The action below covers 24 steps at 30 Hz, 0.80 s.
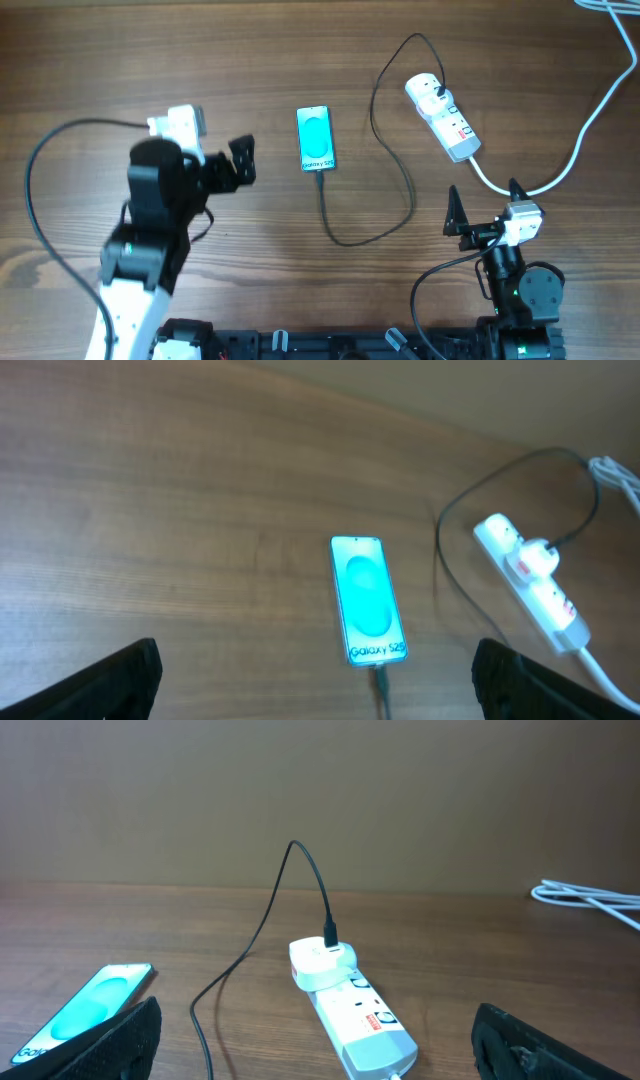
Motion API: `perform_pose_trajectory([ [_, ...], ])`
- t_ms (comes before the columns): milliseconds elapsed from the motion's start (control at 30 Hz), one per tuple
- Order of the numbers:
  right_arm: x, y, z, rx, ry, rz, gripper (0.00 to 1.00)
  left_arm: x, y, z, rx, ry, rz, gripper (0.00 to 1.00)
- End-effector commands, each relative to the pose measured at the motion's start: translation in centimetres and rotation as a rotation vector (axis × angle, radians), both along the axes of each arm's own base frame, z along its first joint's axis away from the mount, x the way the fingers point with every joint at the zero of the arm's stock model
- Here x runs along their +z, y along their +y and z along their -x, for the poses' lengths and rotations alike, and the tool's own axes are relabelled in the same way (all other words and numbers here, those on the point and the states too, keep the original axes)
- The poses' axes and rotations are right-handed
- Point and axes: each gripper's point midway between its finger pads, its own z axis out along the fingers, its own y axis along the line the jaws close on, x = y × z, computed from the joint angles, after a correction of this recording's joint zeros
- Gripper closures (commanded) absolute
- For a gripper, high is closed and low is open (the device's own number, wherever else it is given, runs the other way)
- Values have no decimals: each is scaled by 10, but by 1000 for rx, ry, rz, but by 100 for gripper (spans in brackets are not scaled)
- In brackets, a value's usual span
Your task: Plug charger to phone and switch on socket
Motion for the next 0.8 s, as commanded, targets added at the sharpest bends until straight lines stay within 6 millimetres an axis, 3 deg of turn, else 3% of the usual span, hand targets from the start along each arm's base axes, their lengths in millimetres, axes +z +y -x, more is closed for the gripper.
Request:
perform_pose_trajectory([
  [0, 2, -3, 0, -18, -8, -14, 0, -6, 5, 20, -57, -113, -110, 0],
  [233, 2, -3, 0, -18, -8, -15, 0, -10, 29, 51, 30, -299, -101, 0],
  [433, 2, -3, 0, -18, -8, -15, 0, -11, 36, 73, 61, -437, -98, 0],
  [633, 2, -3, 0, -18, -8, -14, 0, -34, 38, 76, 71, -455, -99, 0],
  [767, 2, -3, 0, -18, -8, -15, 0, -37, 41, 75, 88, -481, -102, 0],
])
